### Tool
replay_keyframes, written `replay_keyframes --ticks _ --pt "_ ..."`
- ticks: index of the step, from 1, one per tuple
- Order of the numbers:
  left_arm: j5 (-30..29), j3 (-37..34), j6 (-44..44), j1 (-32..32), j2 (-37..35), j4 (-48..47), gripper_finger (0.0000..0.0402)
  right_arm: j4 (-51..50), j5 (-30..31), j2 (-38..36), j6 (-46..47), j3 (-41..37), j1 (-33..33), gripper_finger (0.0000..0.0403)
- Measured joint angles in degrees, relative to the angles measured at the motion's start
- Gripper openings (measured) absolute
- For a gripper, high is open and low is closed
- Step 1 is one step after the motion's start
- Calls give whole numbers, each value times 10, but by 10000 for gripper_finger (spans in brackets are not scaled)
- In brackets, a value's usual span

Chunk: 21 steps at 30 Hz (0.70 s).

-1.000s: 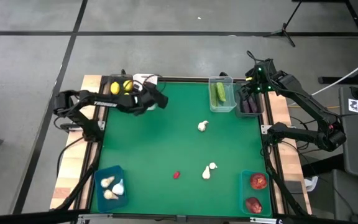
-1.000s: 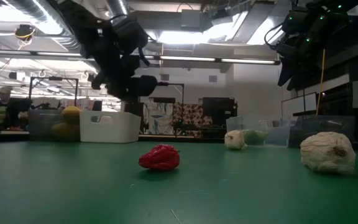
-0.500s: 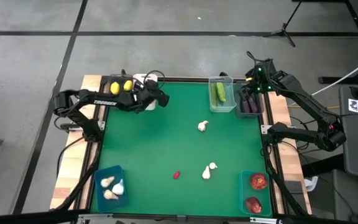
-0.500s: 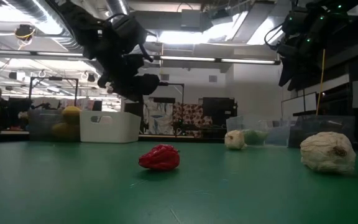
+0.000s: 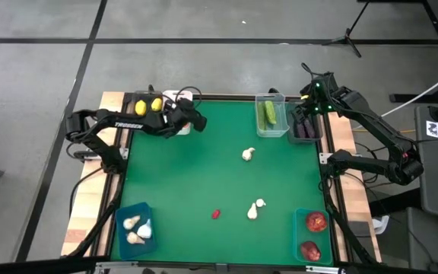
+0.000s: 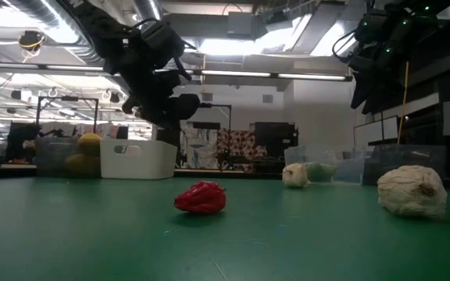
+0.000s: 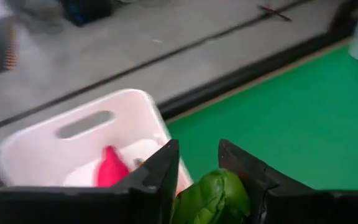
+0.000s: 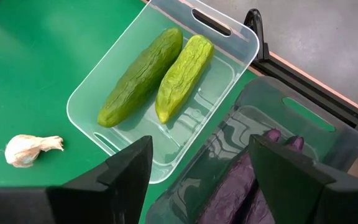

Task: Sort produce into baskets
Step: Put the green chili pepper into the white bin, then put the garlic into the blue bin

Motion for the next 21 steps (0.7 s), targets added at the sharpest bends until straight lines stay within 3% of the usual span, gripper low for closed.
replay_keyframes --ticks 4,11,16,21 --pt "78 0 -2 22 0 -16 150 0 0 0 -1 0 0 264" --pt "103 0 -13 25 0 -36 242 0 0 0 -2 0 0 264" --pt "112 18 3 -2 -8 -18 254 0 0 0 -2 0 0 264" --pt "227 23 37 -55 -13 131 255 0 1 0 -2 0 0 264"
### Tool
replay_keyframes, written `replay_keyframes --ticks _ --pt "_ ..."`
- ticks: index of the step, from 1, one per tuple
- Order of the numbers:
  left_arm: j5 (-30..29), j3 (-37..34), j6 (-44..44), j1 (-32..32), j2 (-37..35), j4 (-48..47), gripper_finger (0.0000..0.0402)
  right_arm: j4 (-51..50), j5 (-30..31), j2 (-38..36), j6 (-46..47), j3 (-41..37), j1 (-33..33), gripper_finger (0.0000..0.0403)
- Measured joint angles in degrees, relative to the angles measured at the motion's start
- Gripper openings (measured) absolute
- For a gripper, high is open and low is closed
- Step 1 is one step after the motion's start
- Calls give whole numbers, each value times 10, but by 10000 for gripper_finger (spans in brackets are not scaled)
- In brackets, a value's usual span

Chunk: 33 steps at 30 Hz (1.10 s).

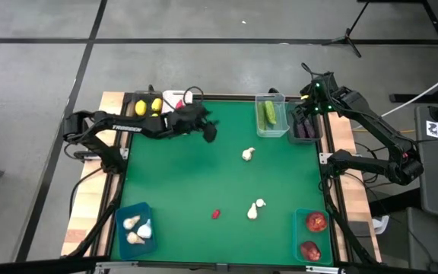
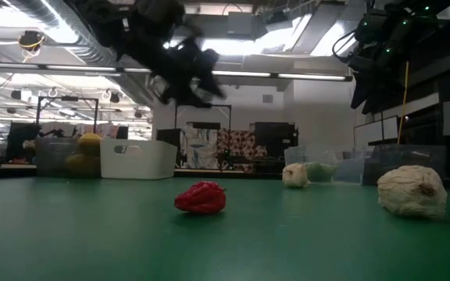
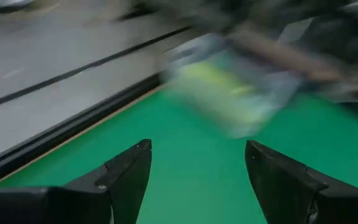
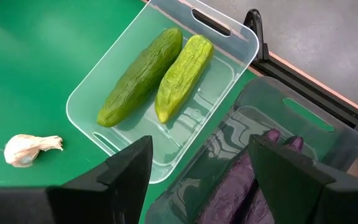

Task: Sort produce into baskets
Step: Put the garlic into the blue bin

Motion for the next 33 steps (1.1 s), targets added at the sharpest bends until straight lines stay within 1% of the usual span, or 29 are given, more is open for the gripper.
replay_keyframes --ticks 2,5,9,13,16,22,25,29,33 --pt "32 1 21 -29 8 59 255 0 0 0 0 0 0 264" --pt "31 1 38 -73 31 121 255 0 0 0 0 0 0 264" --pt "-16 1 39 -113 79 205 255 1 1 0 1 0 0 264" --pt "-55 1 40 -141 148 291 255 1 1 0 1 0 0 264" --pt "-76 19 40 -155 203 336 255 1 0 0 2 0 0 264" --pt "-79 108 53 -169 301 335 255 0 0 0 2 0 0 264" --pt "-80 153 51 -172 338 310 255 0 0 0 2 0 0 264" --pt "-81 201 36 -171 375 267 255 0 0 0 0 -12 0 264" --pt "-101 225 21 -170 396 228 255 1 4 0 -10 -33 0 264"
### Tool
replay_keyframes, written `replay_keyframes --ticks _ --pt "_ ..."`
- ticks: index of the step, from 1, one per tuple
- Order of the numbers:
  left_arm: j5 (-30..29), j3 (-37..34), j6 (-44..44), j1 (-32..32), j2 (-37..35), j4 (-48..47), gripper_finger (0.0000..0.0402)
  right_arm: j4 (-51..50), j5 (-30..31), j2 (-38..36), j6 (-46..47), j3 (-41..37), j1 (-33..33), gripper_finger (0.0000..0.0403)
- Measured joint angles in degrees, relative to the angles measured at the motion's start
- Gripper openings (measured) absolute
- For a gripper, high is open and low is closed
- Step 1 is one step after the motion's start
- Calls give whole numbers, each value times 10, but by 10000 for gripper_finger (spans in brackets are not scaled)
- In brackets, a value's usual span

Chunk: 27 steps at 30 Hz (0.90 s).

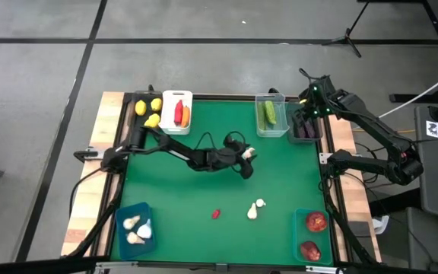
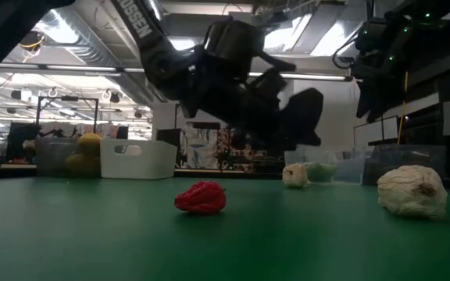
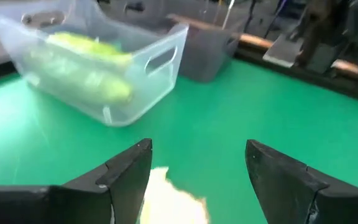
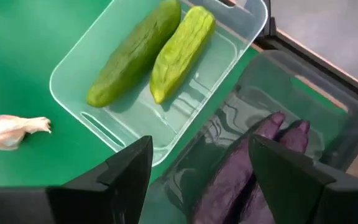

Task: Sort produce into baskets
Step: Put the garlic into the blue bin

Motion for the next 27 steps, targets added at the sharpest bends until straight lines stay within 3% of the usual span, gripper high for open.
replay_keyframes --ticks 18,27 --pt "-20 3 -108 -2 76 10 254 25 -4 0 -3 -6 0 264" --pt "-20 3 -108 -5 76 7 182 25 -4 0 -3 -6 0 264"
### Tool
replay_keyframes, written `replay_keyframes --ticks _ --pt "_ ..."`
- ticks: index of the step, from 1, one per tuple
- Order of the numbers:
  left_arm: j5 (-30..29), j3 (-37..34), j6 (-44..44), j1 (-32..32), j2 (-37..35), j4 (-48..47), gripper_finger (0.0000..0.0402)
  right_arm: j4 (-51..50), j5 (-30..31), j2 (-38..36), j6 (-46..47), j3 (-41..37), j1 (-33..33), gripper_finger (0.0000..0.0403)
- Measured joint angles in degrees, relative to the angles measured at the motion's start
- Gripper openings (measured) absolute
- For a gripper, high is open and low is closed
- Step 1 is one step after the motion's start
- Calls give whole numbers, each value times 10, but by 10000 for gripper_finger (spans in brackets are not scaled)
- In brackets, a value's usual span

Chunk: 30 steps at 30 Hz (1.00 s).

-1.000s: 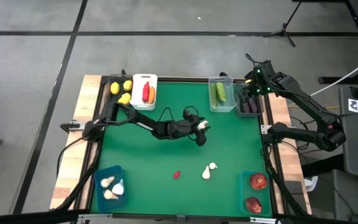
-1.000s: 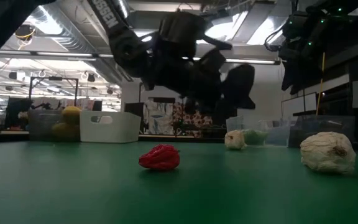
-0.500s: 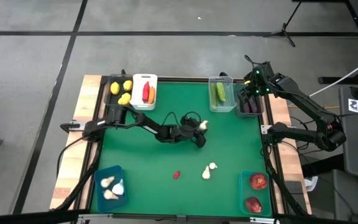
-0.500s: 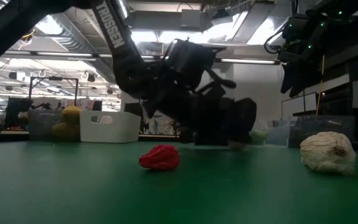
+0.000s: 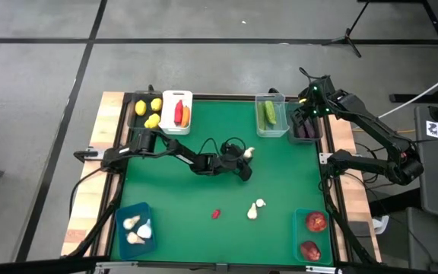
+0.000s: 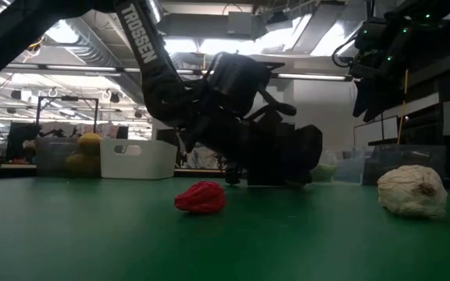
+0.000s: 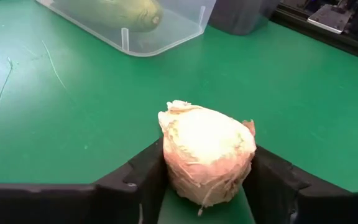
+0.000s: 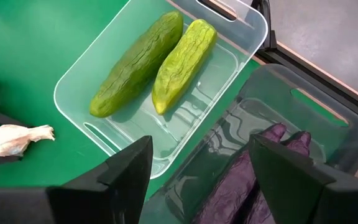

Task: Sort produce into baskets
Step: Put the garlic into the blue bin

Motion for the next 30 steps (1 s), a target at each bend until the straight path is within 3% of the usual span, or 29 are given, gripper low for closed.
replay_keyframes --ticks 6,11,15,18,23,30 --pt "14 -2 26 -17 -30 -26 148 0 0 0 0 0 0 264" --pt "11 -2 58 -27 -75 -62 156 -1 0 0 0 0 0 264" --pt "26 -2 56 -37 -132 -155 164 -1 0 0 0 0 0 264" --pt "75 -1 51 -49 -201 -269 165 -4 0 0 0 0 0 264" --pt "161 -1 23 -88 -320 -538 166 -7 0 0 0 0 0 264" --pt "270 -1 -168 -180 -469 -839 166 -7 0 0 2 0 0 264"
